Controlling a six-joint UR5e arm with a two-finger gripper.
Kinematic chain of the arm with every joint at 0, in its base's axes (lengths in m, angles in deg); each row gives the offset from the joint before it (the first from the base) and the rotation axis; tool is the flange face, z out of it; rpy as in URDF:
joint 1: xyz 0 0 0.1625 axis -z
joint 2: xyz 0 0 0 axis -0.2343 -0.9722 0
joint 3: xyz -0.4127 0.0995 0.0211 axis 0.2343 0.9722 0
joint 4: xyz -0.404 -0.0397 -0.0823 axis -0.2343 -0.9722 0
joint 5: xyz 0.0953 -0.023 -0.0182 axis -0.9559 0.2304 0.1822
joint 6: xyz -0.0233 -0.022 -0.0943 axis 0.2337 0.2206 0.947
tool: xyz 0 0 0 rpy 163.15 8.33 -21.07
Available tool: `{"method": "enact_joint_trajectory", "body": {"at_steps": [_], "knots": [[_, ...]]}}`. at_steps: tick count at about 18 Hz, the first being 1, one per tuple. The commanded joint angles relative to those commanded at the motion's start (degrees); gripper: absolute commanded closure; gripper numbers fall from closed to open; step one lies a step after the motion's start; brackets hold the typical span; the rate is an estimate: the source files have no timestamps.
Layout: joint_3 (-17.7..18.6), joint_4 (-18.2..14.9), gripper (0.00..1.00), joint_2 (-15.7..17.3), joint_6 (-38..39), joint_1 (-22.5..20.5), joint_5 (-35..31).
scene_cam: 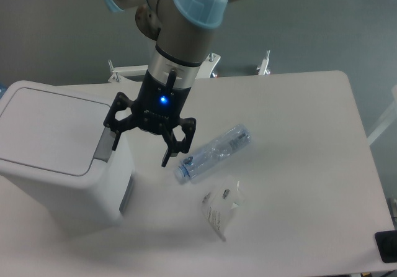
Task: Open the trash can
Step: 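Hook the gripper finger under the lid edge and lift the lid open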
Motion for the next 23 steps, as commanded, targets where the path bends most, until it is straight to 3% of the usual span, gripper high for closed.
{"method": "enact_joint_trajectory", "body": {"at_steps": [7, 23], "knots": [[1.84, 0.09, 0.0, 0.35, 0.18, 0.18, 0.0], [1.93, 0.09, 0.0, 0.7, 0.18, 0.62, -0.09]]}}
